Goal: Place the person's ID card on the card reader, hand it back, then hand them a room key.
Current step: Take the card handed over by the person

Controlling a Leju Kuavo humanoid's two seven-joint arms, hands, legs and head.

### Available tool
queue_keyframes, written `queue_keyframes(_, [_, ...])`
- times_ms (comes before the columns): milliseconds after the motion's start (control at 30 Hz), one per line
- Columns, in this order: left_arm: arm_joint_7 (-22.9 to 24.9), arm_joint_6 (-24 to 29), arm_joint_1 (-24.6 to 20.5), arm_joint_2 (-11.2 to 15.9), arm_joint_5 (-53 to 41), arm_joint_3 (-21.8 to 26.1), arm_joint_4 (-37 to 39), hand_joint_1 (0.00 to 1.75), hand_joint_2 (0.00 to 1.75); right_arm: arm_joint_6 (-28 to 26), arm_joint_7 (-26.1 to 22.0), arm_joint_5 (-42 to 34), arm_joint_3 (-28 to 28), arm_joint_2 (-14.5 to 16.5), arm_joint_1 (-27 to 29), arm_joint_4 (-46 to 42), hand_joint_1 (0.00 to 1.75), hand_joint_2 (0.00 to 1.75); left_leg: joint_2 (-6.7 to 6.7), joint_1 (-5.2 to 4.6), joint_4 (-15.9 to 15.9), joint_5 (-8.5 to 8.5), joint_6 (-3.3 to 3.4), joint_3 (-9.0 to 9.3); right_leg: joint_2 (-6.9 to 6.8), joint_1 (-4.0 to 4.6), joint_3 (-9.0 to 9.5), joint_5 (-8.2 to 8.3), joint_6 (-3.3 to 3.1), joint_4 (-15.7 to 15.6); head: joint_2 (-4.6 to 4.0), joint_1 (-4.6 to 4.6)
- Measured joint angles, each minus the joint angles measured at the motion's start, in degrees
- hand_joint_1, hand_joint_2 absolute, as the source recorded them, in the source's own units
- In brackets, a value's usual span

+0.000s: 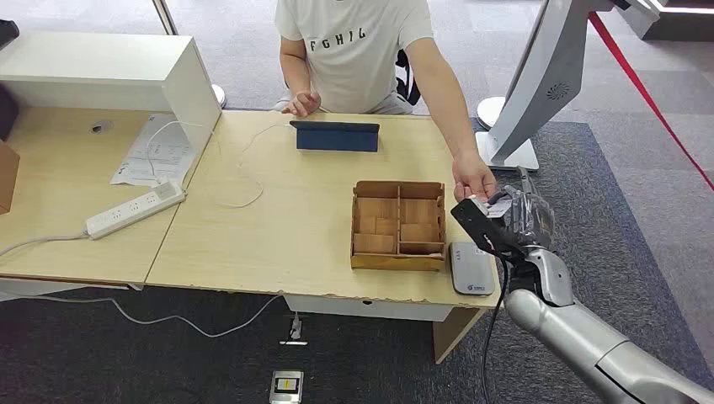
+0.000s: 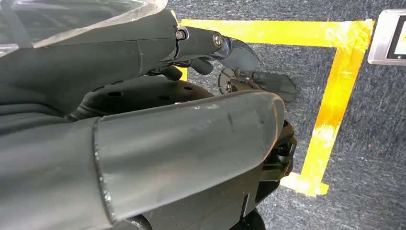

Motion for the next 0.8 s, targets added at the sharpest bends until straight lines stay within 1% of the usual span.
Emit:
queue_keyframes(400, [-0.3,0.0,0.0,0.0,0.0,0.0,0.0,0.00,0.00,0.0,-1.8,0.0,0.0,0.0,0.0,1.2,1.75,1.75,0.00,0.00,0.0,0.00,0.00,0.00,0.00,0.00,0.00,0.00,0.00,0.0,0.01,-0.01])
queue_keyframes(667, [-0.7,-0.6,0.1,0.0,0.0,0.0,0.0,0.00,0.00,0.0,-1.7,0.2,0.0,-0.2,0.7,1.8,1.75,1.75,0.00,0.00,0.0,0.00,0.00,0.00,0.00,0.00,0.00,0.00,0.00,0.0,0.00,0.00])
queue_keyframes(733, [0.2,-1.1,0.1,-0.2,-0.5,0.0,0.0,0.00,0.00,0.0,-1.9,-0.2,0.1,0.0,1.1,2.1,1.75,1.75,0.00,0.00,0.0,0.00,0.00,-0.02,0.00,0.00,0.01,0.00,0.00,0.0,0.01,-0.01])
queue_keyframes(800, [1.5,-1.4,-0.1,-0.7,-1.4,-0.1,0.1,0.00,0.00,0.0,-2.5,-0.6,0.4,1.0,1.3,2.7,1.75,1.75,0.00,0.00,0.0,0.00,0.00,-0.01,0.02,0.00,0.00,0.00,0.00,0.0,0.00,-0.02])
